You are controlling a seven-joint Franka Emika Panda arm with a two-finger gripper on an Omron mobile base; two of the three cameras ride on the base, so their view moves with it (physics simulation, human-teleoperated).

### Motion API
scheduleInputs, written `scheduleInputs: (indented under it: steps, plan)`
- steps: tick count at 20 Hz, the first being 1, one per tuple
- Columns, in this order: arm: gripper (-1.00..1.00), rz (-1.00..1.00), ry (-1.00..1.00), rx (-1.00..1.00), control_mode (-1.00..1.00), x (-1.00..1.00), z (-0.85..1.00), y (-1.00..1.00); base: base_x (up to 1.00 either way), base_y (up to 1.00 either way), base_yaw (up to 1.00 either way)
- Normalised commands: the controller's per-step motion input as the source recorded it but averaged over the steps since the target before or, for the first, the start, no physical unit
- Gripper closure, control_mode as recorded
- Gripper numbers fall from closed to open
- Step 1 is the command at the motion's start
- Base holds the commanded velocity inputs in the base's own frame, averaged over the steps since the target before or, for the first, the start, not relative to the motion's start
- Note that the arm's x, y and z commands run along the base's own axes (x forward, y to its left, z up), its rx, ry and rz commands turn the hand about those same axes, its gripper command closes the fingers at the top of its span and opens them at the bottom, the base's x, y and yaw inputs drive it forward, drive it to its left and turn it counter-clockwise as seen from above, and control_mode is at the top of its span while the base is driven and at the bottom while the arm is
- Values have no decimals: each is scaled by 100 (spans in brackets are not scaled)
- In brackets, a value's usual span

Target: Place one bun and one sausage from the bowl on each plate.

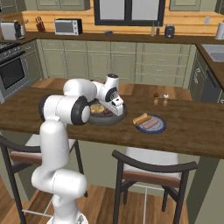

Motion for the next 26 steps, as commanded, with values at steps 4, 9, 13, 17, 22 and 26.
scheduleInputs:
  steps: [4, 9, 13, 17, 22, 26]
  plan:
    - [100, 3, 0, 0, -100, 0, -66, 38, 0, 0, 0]
    - [100, 0, -1, 0, -100, -18, 6, 33, 0, 0, 0]
    - [100, 0, 0, 0, -100, -9, 26, 31, 0, 0, 0]
    - [100, 1, -11, 0, -100, -36, 31, 54, 0, 0, 0]
    - [100, 11, -17, 0, -100, -64, 92, 98, 0, 0, 0]
    - [100, 21, -3, 0, -100, -31, 29, 100, 0, 0, 0]
